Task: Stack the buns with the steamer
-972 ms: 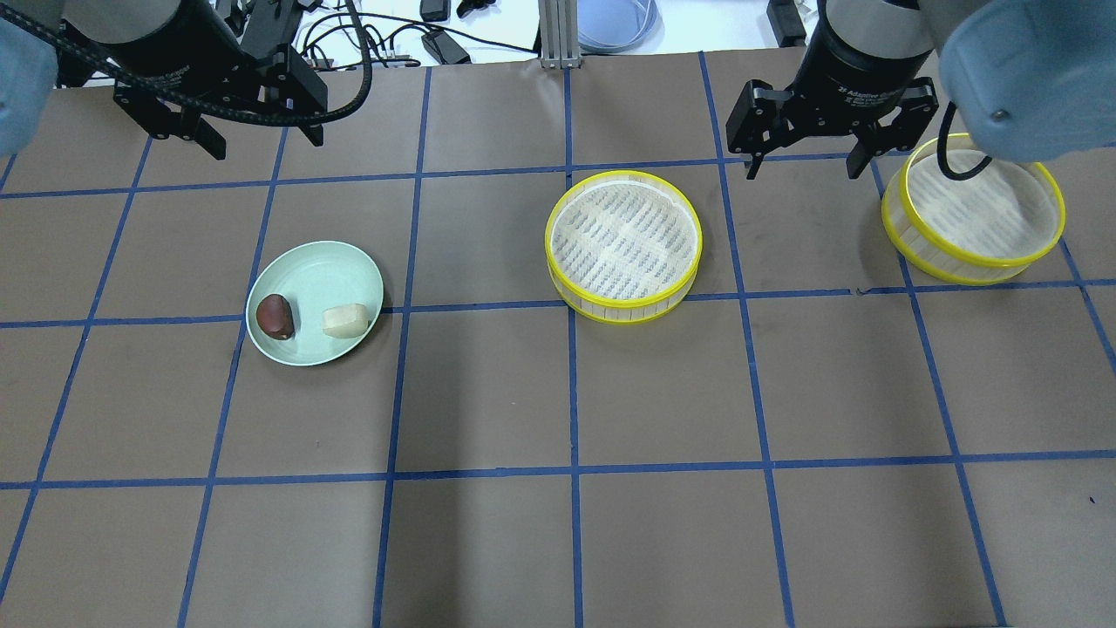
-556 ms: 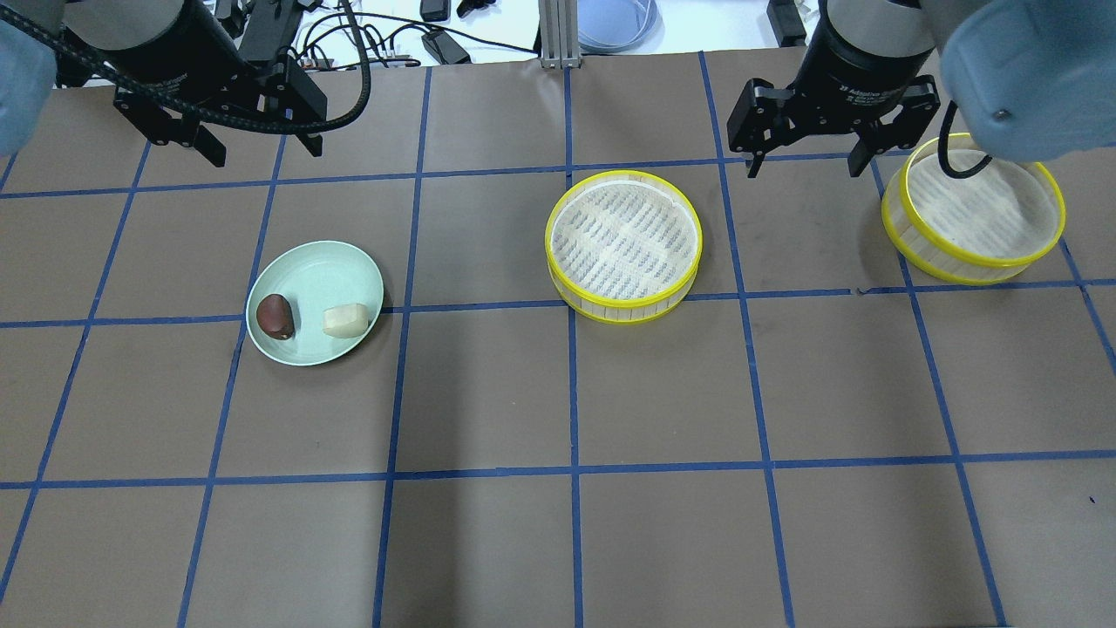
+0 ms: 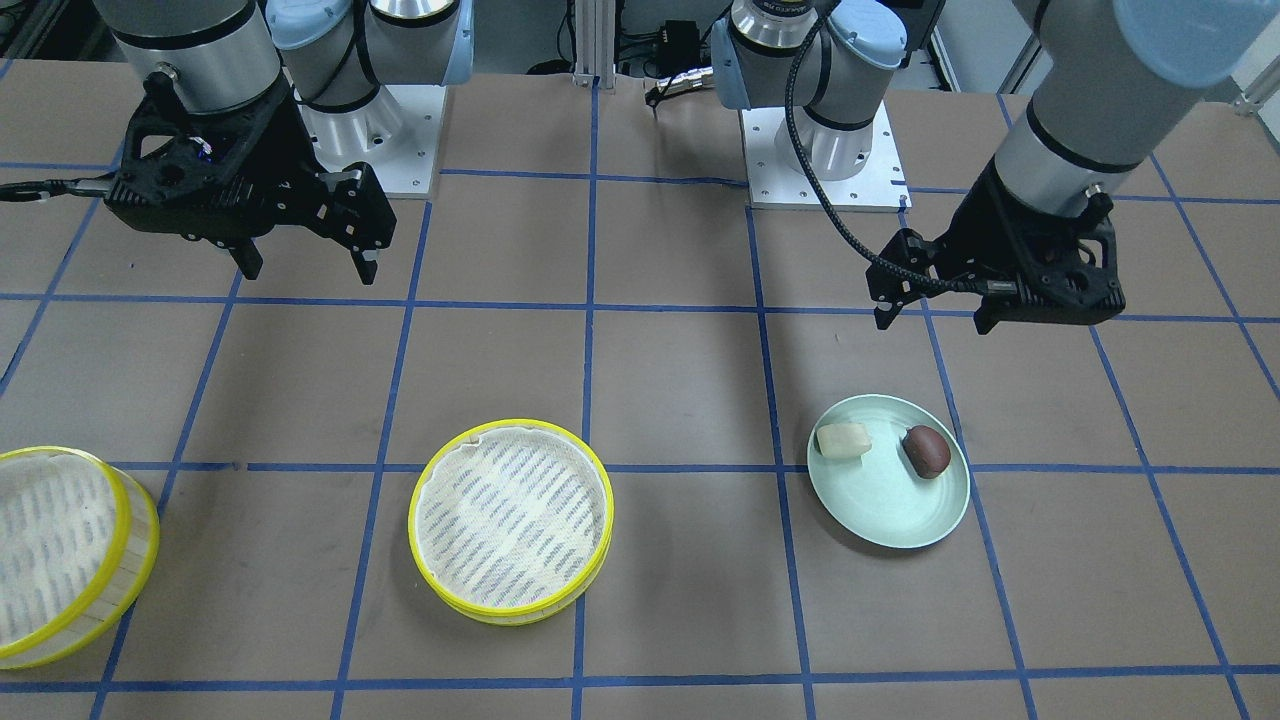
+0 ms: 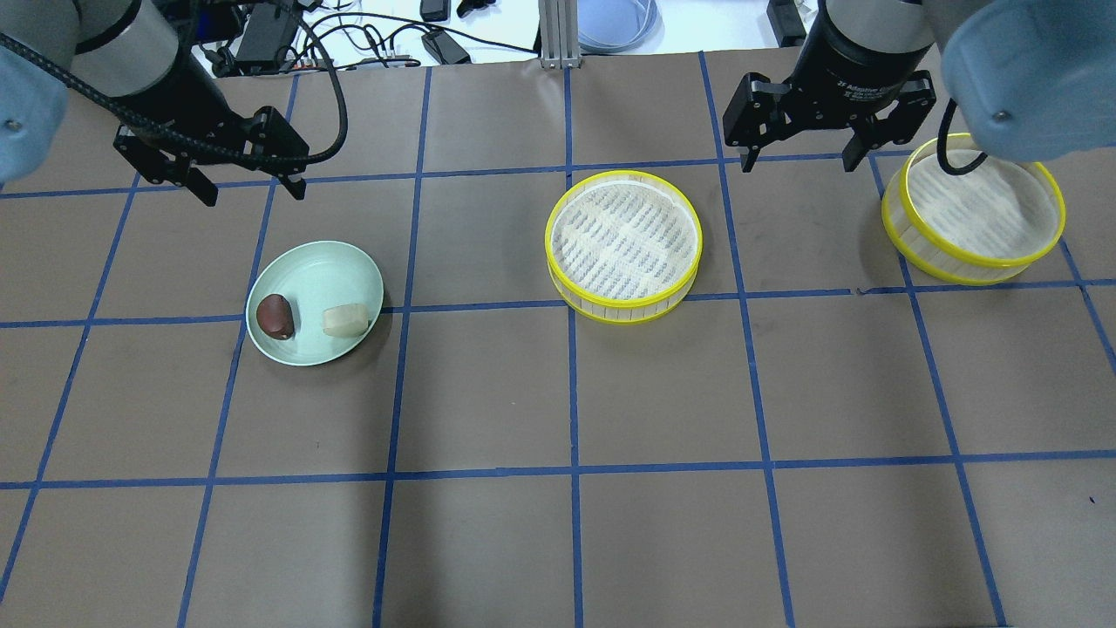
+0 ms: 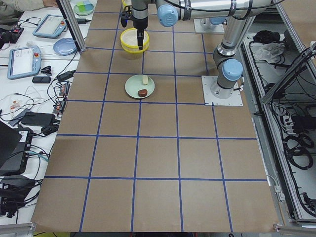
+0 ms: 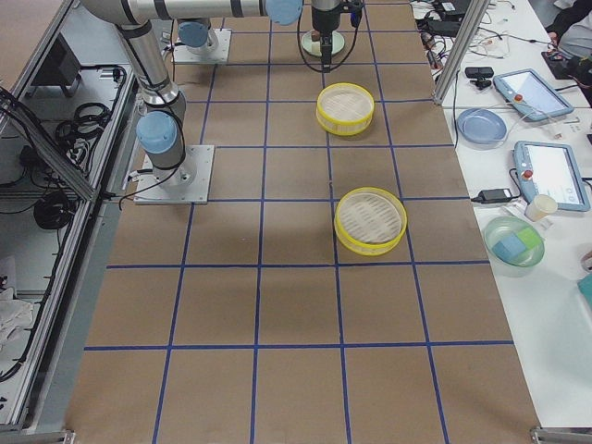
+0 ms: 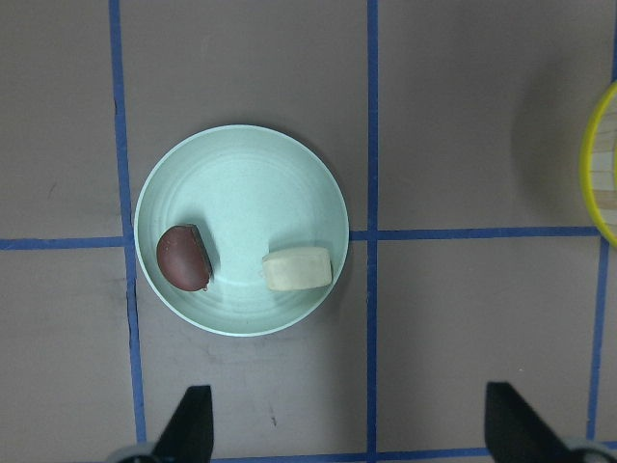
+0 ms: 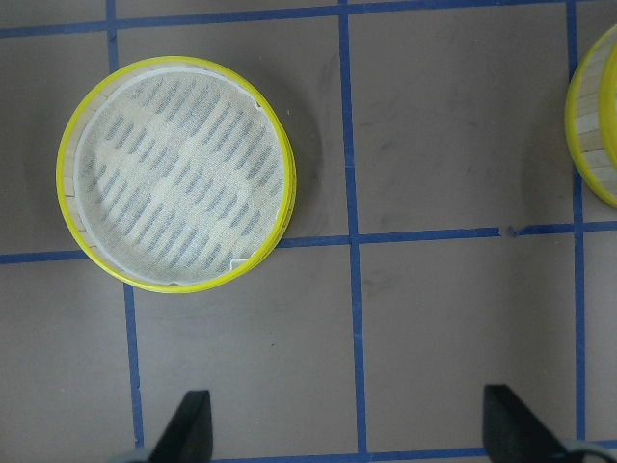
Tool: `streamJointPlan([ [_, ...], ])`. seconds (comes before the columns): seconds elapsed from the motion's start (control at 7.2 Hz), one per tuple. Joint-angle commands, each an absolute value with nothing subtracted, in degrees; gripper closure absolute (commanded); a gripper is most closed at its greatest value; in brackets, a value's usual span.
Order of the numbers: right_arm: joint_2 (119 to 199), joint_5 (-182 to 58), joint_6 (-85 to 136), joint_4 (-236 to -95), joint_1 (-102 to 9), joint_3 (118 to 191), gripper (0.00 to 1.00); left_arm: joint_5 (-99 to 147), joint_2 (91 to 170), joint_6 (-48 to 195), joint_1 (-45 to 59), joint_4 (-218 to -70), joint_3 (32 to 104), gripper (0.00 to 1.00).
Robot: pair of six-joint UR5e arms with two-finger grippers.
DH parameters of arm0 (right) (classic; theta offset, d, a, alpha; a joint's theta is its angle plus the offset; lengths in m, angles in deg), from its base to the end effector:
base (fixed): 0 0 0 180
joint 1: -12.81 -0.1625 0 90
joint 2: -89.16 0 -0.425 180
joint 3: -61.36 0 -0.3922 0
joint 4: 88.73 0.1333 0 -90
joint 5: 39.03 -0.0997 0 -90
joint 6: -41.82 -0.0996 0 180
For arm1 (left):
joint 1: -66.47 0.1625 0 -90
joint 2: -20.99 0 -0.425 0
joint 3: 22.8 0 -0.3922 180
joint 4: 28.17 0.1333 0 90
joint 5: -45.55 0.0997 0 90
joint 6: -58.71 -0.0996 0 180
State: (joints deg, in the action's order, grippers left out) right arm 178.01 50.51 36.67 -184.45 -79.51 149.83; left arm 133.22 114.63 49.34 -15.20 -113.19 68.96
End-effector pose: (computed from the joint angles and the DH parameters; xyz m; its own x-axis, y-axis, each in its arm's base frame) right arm 0.1547 -0.5046 0.5016 -0.9987 0.0480 -0.0175 0.0496 0.9932 -0.1051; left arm -0.0611 -0.5309 0.4495 -0.9990 0.0180 0.0413 0.0180 0.9998 0.0006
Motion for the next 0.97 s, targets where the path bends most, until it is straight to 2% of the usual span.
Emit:
streamJointPlan([
  [0.0,177.1,50.0,36.5,-185.8,-79.2,149.8,0.0,133.2,117.6,44.8,-13.7,-106.7,77.0,0.0],
  [0.28,175.4,50.3,37.2,-185.9,-74.9,149.8,0.0,133.1,122.4,42.2,-13.7,-102.3,79.2,0.0],
  [0.83,166.5,51.0,59.8,-195.1,-51.6,147.2,0.0,132.9,131.1,42.2,-12.0,-100.6,79.1,0.02],
])
